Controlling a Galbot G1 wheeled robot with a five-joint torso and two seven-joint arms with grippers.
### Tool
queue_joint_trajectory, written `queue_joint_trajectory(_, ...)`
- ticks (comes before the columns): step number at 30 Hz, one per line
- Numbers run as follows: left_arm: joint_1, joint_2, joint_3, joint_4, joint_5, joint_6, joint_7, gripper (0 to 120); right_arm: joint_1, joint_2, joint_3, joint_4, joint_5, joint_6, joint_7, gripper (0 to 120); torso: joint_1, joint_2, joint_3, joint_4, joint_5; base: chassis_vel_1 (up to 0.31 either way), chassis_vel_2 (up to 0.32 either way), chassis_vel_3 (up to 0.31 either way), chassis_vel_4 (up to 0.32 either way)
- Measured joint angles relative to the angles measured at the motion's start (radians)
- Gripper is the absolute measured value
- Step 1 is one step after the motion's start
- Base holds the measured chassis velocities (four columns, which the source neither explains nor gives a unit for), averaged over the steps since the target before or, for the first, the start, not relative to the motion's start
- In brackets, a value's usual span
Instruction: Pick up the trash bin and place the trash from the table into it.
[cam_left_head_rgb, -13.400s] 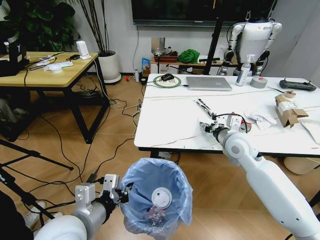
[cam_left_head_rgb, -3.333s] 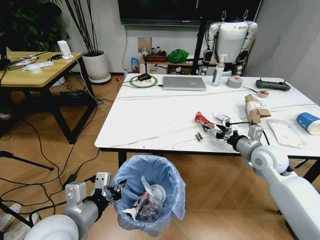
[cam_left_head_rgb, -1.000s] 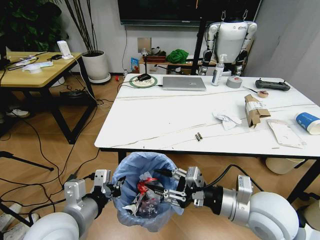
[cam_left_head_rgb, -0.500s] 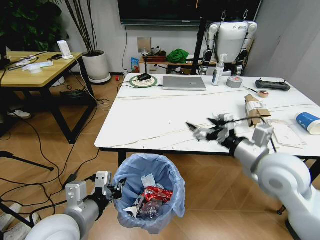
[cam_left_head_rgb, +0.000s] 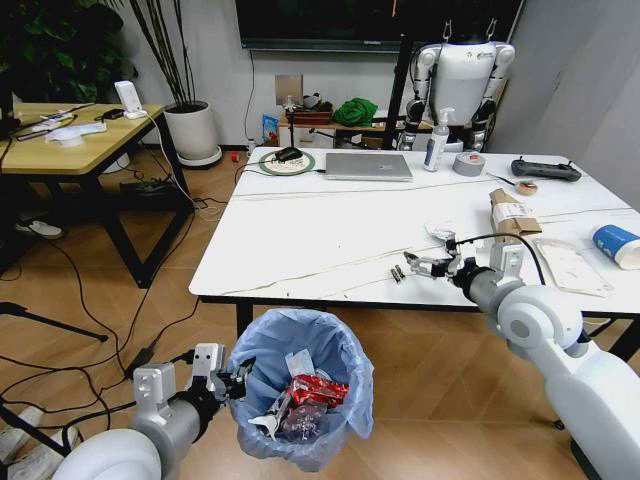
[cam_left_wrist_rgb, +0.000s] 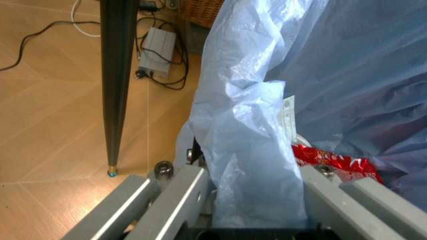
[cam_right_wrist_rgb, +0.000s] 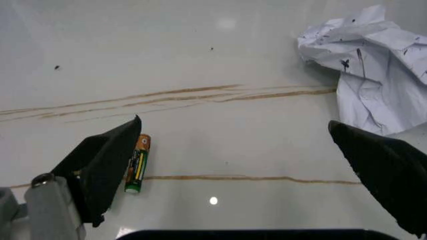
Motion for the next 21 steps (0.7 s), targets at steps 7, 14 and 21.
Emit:
queue_joint_trajectory(7,-0.002,0.003,0.004,0.0,0.0,0.0,0.003,2,0.004,0.0,-0.017,0.015,-0.012,-0.019,-0.001,100,0.0,0.0,0.0,0.0001,-0.0002,0.0,0.0,0.0,0.0)
queue_joint_trajectory(14,0.0,0.007,0.008,0.0,0.0,0.0,0.004,2,0.004,-0.002,-0.031,0.005,-0.068,-0.031,-0.013,100,0.0,0.0,0.0,0.0001,0.0,0.0,0.0,0.0,0.0)
queue_joint_trajectory(21,0.0,0.018,0.006,0.0,-0.003,0.0,0.004,2,0.003,-0.007,-0.04,0.01,-0.068,-0.031,-0.016,100,0.0,0.0,0.0,0.0001,-0.0001,0.0,0.0,0.0,0.0)
